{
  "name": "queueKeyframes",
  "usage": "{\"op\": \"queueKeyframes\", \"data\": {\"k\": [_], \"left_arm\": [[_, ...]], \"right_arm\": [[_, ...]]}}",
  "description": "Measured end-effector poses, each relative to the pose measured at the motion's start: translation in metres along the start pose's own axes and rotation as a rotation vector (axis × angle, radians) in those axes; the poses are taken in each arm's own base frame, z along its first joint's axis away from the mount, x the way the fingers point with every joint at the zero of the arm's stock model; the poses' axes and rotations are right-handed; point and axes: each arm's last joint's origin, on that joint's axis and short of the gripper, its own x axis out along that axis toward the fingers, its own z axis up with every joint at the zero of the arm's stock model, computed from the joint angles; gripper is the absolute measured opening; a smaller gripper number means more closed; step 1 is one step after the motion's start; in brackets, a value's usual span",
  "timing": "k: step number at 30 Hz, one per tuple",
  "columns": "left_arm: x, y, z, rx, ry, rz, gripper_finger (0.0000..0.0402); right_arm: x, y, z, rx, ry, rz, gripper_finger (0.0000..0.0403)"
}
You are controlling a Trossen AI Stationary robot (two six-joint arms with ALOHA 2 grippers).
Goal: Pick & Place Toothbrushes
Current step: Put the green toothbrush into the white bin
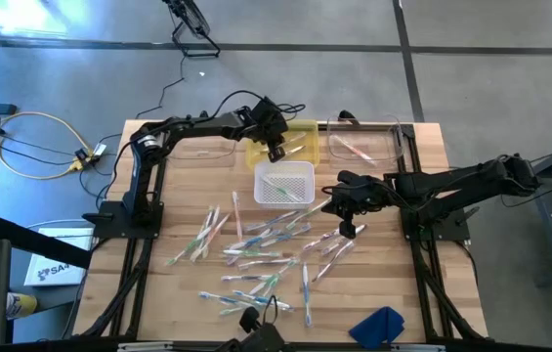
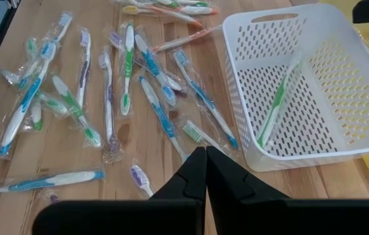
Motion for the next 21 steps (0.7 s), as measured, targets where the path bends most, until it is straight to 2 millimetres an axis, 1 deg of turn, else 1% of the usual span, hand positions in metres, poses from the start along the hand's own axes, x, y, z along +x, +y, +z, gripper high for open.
{"op": "queueKeyframes", "data": {"k": [3, 7, 10, 15, 18, 21], "left_arm": [[-0.002, 0.000, 0.001, 0.022, -0.003, -0.016, 0.0006], [-0.010, 0.000, 0.005, 0.045, -0.021, -0.015, 0.0005], [-0.021, 0.000, 0.011, 0.072, -0.038, -0.001, 0.0001], [-0.047, -0.001, 0.021, 0.127, -0.052, 0.006, 0.0001], [-0.059, -0.005, 0.025, 0.182, -0.060, 0.002, 0.0001], [-0.069, -0.014, 0.029, 0.251, -0.061, -0.017, 0.0000]], "right_arm": [[0.000, 0.000, 0.000, 0.000, 0.000, 0.000, 0.0002], [0.000, 0.000, 0.000, 0.000, 0.000, 0.000, 0.0002], [0.000, 0.000, 0.000, 0.000, -0.001, 0.000, 0.0002], [0.000, 0.000, 0.000, 0.000, 0.000, 0.000, 0.0002], [0.000, 0.000, 0.000, 0.000, 0.000, 0.000, 0.0002], [0.000, 0.000, 0.000, 0.000, 0.000, 0.000, 0.0002]]}}
